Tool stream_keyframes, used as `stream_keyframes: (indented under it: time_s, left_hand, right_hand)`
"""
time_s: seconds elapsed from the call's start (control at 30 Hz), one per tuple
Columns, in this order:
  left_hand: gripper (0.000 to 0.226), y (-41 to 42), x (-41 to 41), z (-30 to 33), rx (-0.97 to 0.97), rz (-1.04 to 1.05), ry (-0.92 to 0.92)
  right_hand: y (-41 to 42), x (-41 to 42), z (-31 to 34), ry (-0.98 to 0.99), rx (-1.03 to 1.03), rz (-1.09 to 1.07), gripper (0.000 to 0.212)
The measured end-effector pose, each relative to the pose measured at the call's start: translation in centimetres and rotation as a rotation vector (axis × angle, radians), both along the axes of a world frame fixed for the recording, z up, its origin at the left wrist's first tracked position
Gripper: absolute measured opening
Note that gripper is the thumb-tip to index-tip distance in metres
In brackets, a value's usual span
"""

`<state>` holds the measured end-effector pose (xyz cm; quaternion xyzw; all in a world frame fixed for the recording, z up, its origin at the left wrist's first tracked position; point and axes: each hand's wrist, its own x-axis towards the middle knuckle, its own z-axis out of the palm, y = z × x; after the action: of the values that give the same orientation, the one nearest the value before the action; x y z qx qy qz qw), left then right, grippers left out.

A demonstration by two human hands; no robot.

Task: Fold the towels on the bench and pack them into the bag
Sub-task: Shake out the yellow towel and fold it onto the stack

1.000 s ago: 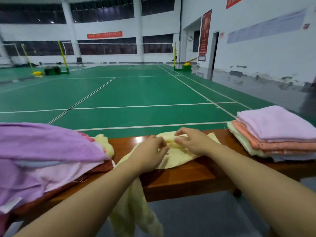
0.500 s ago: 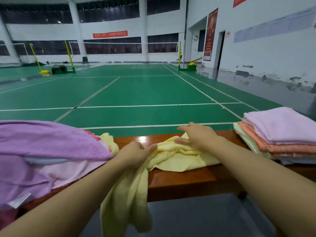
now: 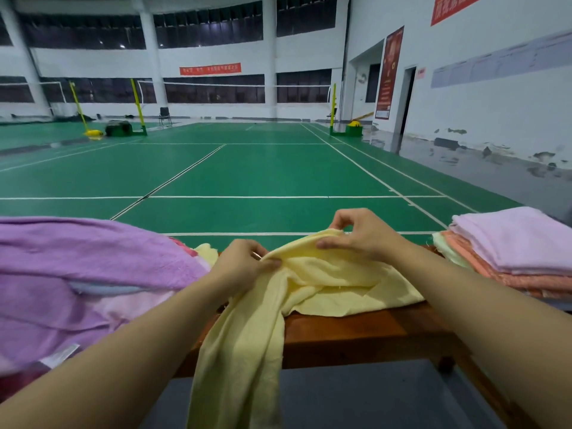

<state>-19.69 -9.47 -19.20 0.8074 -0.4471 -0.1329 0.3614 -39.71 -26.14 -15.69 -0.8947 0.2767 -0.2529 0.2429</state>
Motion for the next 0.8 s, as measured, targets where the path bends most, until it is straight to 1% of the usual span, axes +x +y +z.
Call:
stream_keyframes:
  time_s: [0.07,0.2,0.27,0.33,0.4,0.47,0.53,0.63,0.67,0.73,0.8]
  left_hand:
    - [0.024,0.4,0.2,1.3,-0.056,-0.038,0.047]
    - [0.023,1.3,0.4,3.8,-0.086,-0.153,0.112]
    - [0.021,1.5,0.6,4.8,-0.146,-0.144,0.148]
    - [0.023,1.6,0.7,5.7,-0.213,-0.107,0.164]
    - [0.028,1.8,0.6,6.6,-0.222,-0.085,0.17]
    - [0.036,2.1,0.3,7.5,-0.182,-0.101,0.233]
    - [0.039,2.7,0.0,8.4,-0.116,-0.156,0.367]
    - [0.032,3.8,-0.1,9.2,-0.024,-0.278,0.618]
    - [0.031,4.1,0.0,9.2,0.005,-0.306,0.683]
    - [0.037,4.9,0.1,9.2,0.099,-0.352,0.785]
    - [0.043,5.5,0.4,9.0,0.215,-0.384,0.806]
  right_hand:
    - [0.4,-0.4,1.4,-0.082,0.124,0.024,0.045]
    - [0.9,-0.8,3.2,-0.217,0.31,0.068,0.037]
    - [1.1,-0.8,3.9,-0.261,0.348,0.083,0.037]
    - [1.3,-0.9,4.8,-0.255,0.349,0.094,0.035]
    - [1.5,-0.9,5.6,-0.259,0.347,0.108,0.032]
    - [1.7,-1.0,6.6,-0.269,0.3,0.096,0.034]
    - [1.8,-1.3,7.5,-0.278,0.272,0.08,0.036]
    - [1.4,-1.9,8.5,-0.296,0.271,0.032,0.04]
    - [1.2,-2.0,8.6,-0.297,0.258,-0.003,0.04]
    - [0.8,-2.4,8.7,-0.296,0.219,-0.101,0.038]
    - [0.4,-3.1,8.7,-0.303,0.194,-0.237,0.037]
